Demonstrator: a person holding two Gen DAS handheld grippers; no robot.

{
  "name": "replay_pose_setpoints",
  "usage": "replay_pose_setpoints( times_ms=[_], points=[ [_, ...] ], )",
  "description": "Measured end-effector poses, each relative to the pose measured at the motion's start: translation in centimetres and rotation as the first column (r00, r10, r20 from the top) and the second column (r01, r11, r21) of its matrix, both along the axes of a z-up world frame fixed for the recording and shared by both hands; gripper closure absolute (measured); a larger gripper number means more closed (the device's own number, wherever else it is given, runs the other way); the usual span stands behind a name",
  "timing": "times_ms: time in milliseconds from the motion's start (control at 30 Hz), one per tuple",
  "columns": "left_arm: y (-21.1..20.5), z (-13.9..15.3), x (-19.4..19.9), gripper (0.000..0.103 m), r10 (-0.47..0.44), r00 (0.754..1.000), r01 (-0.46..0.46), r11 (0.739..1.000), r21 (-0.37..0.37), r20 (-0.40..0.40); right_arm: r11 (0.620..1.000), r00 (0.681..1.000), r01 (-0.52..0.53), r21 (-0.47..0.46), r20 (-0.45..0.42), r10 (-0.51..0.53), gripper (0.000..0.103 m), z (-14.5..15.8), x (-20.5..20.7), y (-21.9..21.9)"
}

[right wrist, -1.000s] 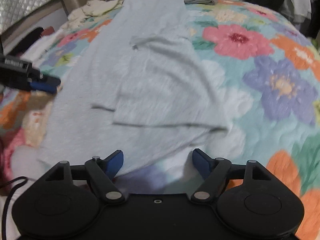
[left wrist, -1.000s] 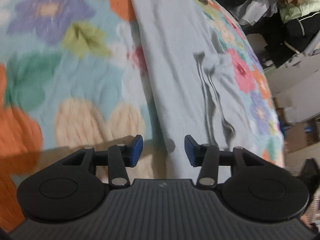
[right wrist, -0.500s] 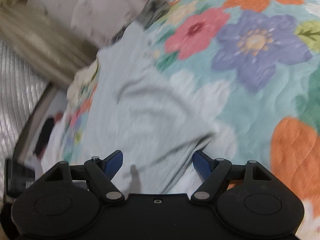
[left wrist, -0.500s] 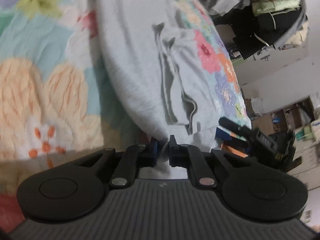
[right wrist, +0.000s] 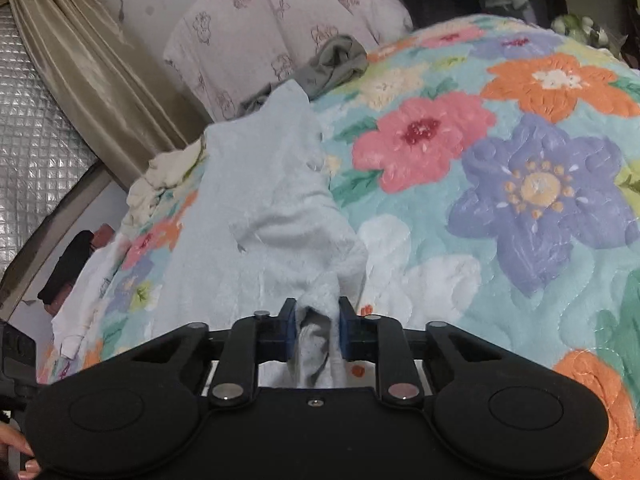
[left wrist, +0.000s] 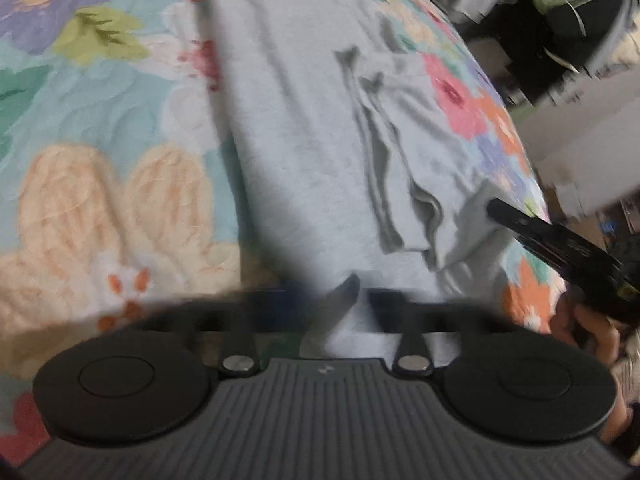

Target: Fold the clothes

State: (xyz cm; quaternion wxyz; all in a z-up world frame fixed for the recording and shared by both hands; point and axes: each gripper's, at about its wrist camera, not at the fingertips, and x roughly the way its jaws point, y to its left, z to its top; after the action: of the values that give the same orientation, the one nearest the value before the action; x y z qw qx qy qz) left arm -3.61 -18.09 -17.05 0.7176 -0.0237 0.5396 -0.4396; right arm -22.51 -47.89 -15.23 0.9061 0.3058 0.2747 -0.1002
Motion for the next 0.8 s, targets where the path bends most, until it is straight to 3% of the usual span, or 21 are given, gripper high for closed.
replay_pose_setpoints(
  times_ms=[133,233,300,433,533,600,667,733,800],
  points=[
    [-1.2,1.5,-1.4,0.093,-0.074,0.990,0.069,0.996,0.048,0.122,0.999,0.998,0.013,-0.032,-0.059,-0.015,0.080,-0.4,0.3,0.2],
    [-1.3,1.1,-1.1,0.092,-0.066,0.991,0.060,0.996,0.061,0.117,1.000,0.999,0.019,0.017,-0.046,-0.018,0.078,0.6,0.5,0.3],
    [-1.1,0.6,-0.7,0.089,-0.041,0.995,0.036,0.998,0.058,0.087,0.999,0.999,-0.008,-0.045,-0.048,0.006,0.078,1.5,0.7,0.9],
    [-0.4,0.6,-0.3,0.078,0.003,0.998,-0.007,0.999,0.050,0.069,0.994,0.997,-0.030,-0.102,-0.077,0.023,0.078,1.9,0.8,1.0],
    [-0.1,0.7,-0.2,0.062,0.028,0.995,-0.033,0.998,0.056,0.096,0.993,0.995,-0.033,-0.114,-0.102,0.021,0.076,1.6,0.6,0.9],
    [0.1,0.9,-0.1,0.057,0.044,0.993,-0.051,0.997,0.060,0.114,0.992,0.994,-0.028,-0.124,-0.112,0.014,0.072,1.5,0.1,0.7],
    [0.3,0.5,0.2,0.051,0.059,0.993,-0.064,0.997,0.052,0.101,0.991,0.993,-0.022,-0.134,-0.121,0.005,0.058,1.3,-0.4,0.5],
    [0.2,0.0,0.5,0.043,0.060,0.995,-0.063,0.997,0.032,0.078,0.993,0.993,0.012,-0.115,-0.114,-0.026,0.050,1.0,-0.8,0.1],
    [0.0,-0.3,0.6,0.041,0.048,0.998,-0.048,0.999,-0.004,0.048,0.996,0.993,0.048,-0.068,-0.109,-0.055,0.047,0.4,-1.1,-0.8]
  ],
)
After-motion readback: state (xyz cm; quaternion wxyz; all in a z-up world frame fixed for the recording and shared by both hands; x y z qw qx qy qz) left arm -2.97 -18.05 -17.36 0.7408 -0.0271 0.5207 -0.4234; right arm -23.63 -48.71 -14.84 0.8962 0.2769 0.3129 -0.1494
